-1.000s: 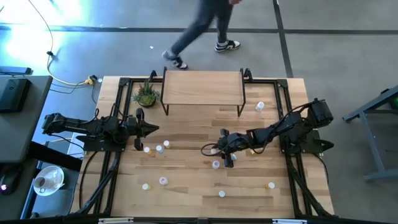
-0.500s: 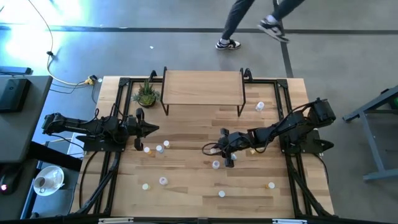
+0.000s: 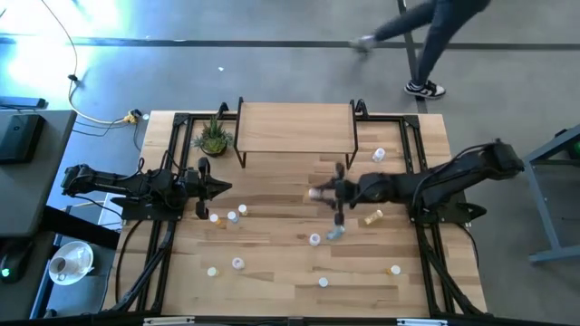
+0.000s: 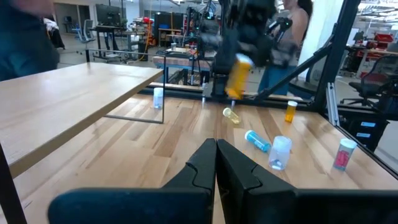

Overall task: Pick and place medicine bottles onto shelf by color
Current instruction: Put the middle orange pill bottle on the shelf

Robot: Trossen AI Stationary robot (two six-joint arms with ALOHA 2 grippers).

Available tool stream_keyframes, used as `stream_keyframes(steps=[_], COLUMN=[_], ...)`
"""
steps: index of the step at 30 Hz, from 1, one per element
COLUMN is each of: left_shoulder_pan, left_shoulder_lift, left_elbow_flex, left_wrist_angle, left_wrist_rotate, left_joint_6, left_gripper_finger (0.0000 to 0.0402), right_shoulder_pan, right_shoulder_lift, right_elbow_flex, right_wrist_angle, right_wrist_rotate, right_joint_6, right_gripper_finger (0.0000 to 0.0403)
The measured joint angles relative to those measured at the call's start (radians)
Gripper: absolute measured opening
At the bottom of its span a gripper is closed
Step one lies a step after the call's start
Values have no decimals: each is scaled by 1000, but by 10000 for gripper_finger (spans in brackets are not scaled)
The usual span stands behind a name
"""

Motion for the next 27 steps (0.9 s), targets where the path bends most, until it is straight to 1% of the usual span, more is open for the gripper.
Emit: stream_keyframes(steps=[2,7,9,12,21,27], left_shoulder_pan=[0,0,0,0,0,0], left_shoulder_lift=[0,0,0,0,0,0], left_elbow_flex=[0,0,0,0,0,0], left_wrist_angle=[0,0,0,0,0,-20], left_wrist_rotate=[0,0,-2,-15,-30,-29], left_joint_6=[0,0,0,0,34,32], left_gripper_finger=[1,1,1,1,1,1], right_shoulder_pan=[-42,-180,-242,-331,-557,-680], right_shoulder_lift=[-50,-158,-192,-219,-184,-129], right_elbow_flex=[0,0,13,70,335,432], right_wrist_angle=[-4,-2,-29,-104,-441,-573], right_wrist_rotate=[17,17,18,18,17,-45], right_joint_6=[0,0,6,18,-5,15], right_gripper_finger=[99,99,99,99,99,99])
